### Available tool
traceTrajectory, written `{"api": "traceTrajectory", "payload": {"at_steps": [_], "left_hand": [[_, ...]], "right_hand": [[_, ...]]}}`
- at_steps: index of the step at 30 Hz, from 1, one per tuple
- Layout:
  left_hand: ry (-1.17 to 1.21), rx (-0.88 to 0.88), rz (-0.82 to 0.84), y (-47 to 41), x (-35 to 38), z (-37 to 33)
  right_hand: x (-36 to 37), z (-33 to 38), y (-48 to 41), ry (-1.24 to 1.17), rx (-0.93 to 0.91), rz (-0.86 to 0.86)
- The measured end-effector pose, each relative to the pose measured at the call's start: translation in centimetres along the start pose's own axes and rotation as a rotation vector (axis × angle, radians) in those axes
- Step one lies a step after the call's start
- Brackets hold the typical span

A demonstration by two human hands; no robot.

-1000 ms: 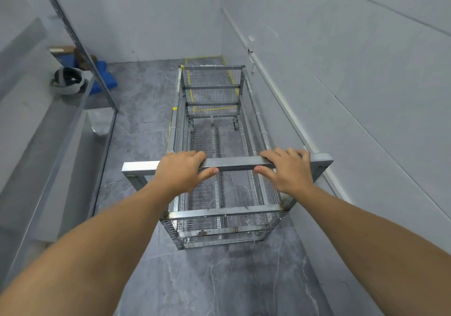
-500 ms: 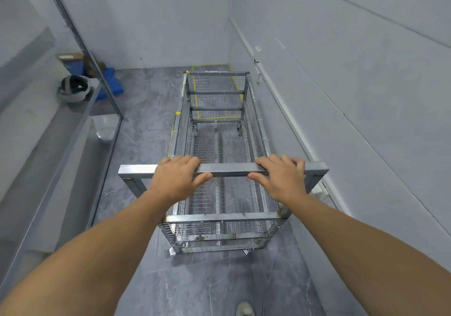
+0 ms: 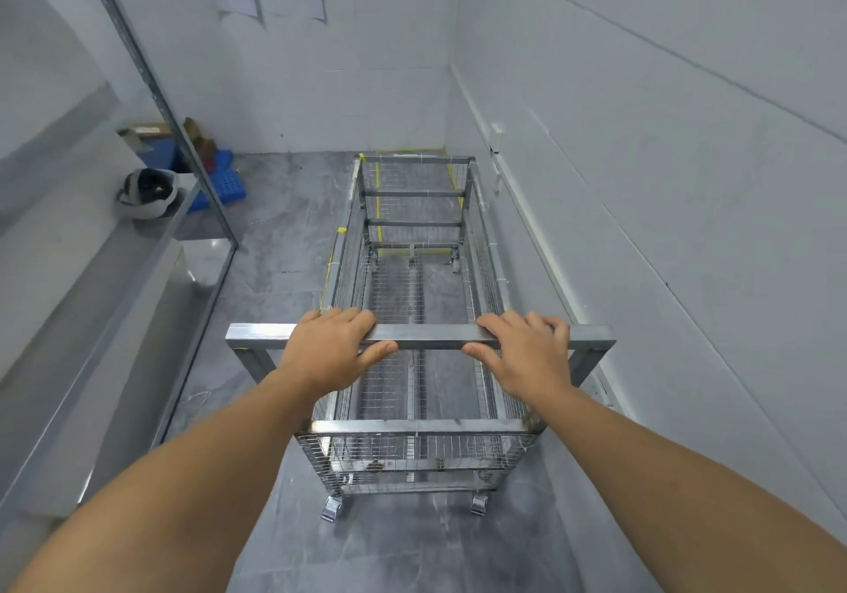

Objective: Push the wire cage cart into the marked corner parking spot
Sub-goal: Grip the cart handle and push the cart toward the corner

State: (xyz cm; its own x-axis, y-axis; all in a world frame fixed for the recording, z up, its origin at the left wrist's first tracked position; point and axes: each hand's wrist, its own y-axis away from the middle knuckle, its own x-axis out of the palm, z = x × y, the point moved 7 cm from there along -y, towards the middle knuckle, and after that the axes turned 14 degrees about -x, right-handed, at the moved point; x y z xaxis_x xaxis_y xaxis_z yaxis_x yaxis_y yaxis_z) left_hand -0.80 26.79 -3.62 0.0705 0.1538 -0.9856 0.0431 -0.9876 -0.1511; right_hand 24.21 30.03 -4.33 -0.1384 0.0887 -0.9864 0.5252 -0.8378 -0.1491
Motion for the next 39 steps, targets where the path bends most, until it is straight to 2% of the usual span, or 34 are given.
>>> {"api": "traceTrajectory", "payload": {"at_steps": [25,34,39], "left_hand": [[-0.029,0.03,0.089,-27.7,3.8,9.4],[-0.043,0.022,0.094,-38.7,5.5,10.1],[-0.029,0.011,0.078,-45.4,6.3,9.8]], "right_hand": [[3.4,-5.4,-27.1,-0.037,0.039,-0.036],[4.3,-10.4,-37.0,-0.05,0.015,-0.08],[5.0,-14.2,-42.8,-0.035,0.006,-0.047]]}}
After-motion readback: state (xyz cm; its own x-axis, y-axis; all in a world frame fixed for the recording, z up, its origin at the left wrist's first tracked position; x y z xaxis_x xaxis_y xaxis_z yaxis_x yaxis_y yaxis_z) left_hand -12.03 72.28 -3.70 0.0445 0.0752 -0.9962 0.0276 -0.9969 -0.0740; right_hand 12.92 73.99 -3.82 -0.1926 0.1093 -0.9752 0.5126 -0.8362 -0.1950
